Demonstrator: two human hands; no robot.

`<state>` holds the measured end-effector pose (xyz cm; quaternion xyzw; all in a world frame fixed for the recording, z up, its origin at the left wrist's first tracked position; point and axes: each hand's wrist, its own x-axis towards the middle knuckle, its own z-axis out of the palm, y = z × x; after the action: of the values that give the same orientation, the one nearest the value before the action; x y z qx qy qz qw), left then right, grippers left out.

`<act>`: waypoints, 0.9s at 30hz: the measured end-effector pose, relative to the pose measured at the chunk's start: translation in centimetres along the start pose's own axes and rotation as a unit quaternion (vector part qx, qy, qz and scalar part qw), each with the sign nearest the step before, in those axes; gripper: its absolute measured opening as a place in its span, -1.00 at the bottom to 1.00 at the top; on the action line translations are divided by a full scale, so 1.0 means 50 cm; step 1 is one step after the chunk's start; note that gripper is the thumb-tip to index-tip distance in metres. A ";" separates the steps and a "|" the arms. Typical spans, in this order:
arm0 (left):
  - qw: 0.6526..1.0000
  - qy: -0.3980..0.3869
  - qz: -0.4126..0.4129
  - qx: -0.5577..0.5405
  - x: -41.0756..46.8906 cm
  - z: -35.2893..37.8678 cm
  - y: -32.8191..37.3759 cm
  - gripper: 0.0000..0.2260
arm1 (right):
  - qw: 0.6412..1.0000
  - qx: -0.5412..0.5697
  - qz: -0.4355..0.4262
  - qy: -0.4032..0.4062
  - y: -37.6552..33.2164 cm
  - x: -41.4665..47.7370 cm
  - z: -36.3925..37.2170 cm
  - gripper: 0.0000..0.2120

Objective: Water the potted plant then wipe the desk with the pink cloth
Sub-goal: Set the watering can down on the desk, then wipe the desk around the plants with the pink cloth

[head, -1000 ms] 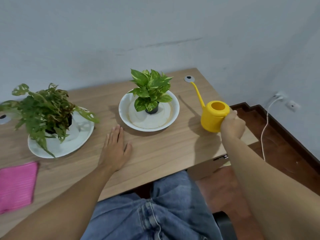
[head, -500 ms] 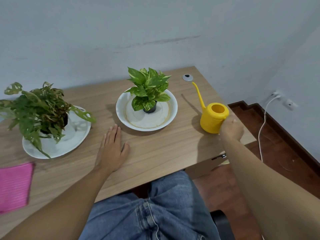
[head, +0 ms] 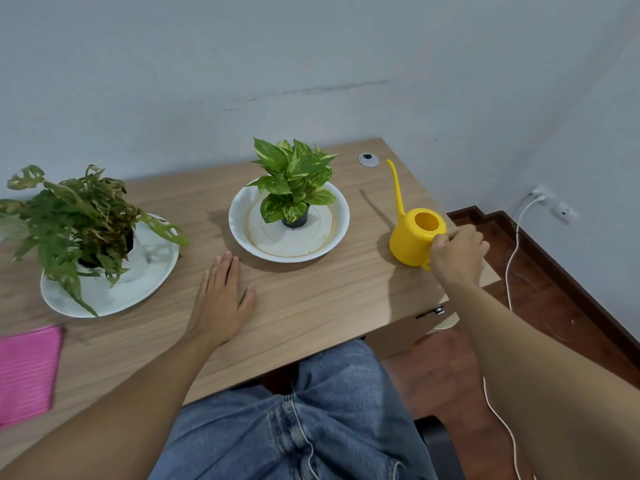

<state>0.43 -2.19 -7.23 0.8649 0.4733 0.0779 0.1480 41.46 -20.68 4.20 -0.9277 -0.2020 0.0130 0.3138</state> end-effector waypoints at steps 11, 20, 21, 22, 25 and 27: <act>0.998 0.010 0.038 -0.046 -0.041 -0.022 -0.024 -0.32 | 0.956 -0.068 -0.282 -0.033 -0.077 -0.053 0.040 -0.64; 0.994 0.081 0.035 -0.069 -0.145 -0.083 -0.089 -0.40 | 0.886 0.021 -0.426 -0.183 -0.189 -0.218 0.185 -0.68; 0.992 0.095 0.032 -0.072 -0.157 -0.089 -0.098 -0.41 | 0.875 0.021 -0.441 -0.197 -0.200 -0.240 0.204 -0.68; 0.991 0.108 0.031 -0.075 -0.168 -0.094 -0.108 -0.42 | 0.864 0.024 -0.456 -0.210 -0.211 -0.261 0.224 -0.68; 0.985 0.145 0.021 -0.091 -0.202 -0.111 -0.134 -0.49 | 0.836 0.017 -0.505 -0.214 -0.242 -0.315 0.267 -0.63; 0.979 0.168 -0.006 -0.112 -0.234 -0.117 -0.158 -0.53 | 0.817 0.006 -0.534 -0.219 -0.279 -0.351 0.290 -0.57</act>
<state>-13.78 -6.94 -4.26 0.8147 0.4845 0.2736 0.1634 18.03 -9.00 -1.06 -0.6452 -0.7287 0.0480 0.2246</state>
